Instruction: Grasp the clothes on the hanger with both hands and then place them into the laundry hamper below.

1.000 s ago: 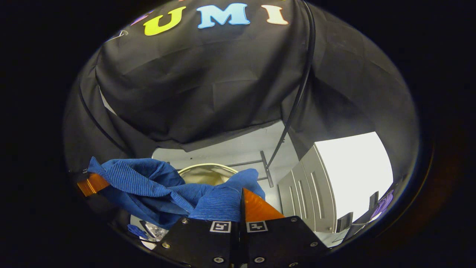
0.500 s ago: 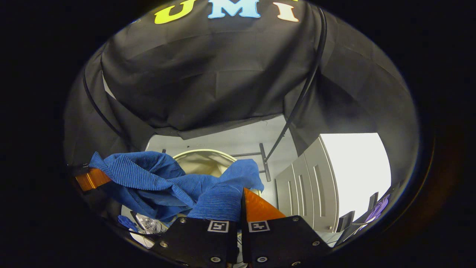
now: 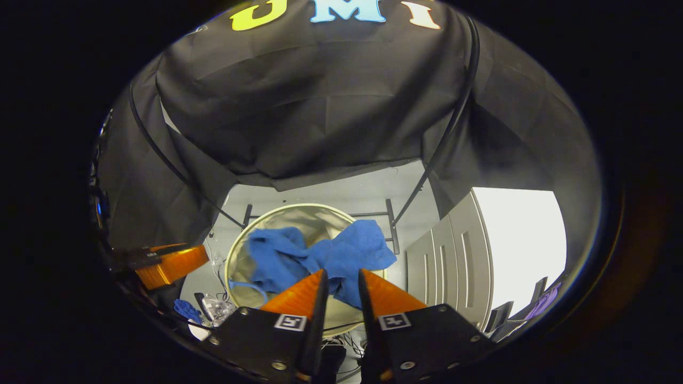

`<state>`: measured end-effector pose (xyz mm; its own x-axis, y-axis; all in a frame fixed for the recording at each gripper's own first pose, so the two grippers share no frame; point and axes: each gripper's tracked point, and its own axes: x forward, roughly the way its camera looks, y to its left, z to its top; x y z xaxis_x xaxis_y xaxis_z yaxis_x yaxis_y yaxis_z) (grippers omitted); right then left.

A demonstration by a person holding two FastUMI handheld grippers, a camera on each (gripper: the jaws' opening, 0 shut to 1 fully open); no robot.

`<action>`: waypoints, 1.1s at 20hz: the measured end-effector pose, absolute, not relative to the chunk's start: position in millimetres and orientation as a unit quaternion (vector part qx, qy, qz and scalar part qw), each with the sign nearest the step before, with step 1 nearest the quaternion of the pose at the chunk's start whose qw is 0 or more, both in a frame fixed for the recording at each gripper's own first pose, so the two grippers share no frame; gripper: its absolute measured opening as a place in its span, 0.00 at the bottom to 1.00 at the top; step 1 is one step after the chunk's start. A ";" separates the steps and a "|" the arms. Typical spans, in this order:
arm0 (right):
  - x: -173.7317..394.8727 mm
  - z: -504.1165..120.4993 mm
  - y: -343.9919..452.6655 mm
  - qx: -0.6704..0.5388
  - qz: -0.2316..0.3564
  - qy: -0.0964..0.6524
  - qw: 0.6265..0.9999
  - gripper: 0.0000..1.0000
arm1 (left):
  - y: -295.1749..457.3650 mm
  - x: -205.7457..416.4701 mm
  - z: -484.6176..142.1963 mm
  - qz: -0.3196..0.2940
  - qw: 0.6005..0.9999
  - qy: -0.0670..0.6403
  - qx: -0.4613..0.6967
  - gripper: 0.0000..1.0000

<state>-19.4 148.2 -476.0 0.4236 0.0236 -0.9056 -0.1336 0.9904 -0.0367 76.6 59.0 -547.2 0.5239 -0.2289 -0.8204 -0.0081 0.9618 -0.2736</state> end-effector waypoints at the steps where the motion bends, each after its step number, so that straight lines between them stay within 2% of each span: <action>1: -20.8 -473.3 146.5 -0.052 0.049 0.535 0.842 0.43 | 60.9 72.7 -547.3 -0.058 0.863 0.489 -0.116 0.64; 3: -21.1 -462.4 137.4 -0.055 0.047 0.527 0.847 0.78 | 68.4 63.1 -545.6 -0.043 0.863 0.497 -0.084 0.92; 4: -20.6 -454.6 131.4 -0.057 0.044 0.522 0.850 0.95 | 68.8 60.0 -535.1 -0.043 0.866 0.494 -0.068 0.96; 9: -15.3 -406.0 96.6 -0.052 0.042 0.479 0.875 0.96 | 44.0 50.1 -474.3 -0.039 0.882 0.466 -0.052 0.94; 14: -6.7 -341.5 52.8 -0.043 0.037 0.431 0.901 0.96 | 18.1 54.3 -389.1 -0.007 0.905 0.421 -0.069 0.96; 16: 3.0 -307.6 38.6 -0.041 0.041 0.398 0.916 0.96 | 10.8 63.5 -344.2 0.006 0.919 0.389 -0.073 0.96; 22: 30.5 -177.8 -14.0 -0.033 0.042 0.254 0.966 0.96 | 6.5 85.3 -156.2 0.052 0.971 0.227 -0.056 0.95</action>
<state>30.5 -14.0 -177.8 0.8672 0.0647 -0.4937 -0.0985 0.9942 -0.0429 85.3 6.5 -156.2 0.8918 0.0759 -0.4459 -0.1263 0.9884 -0.0843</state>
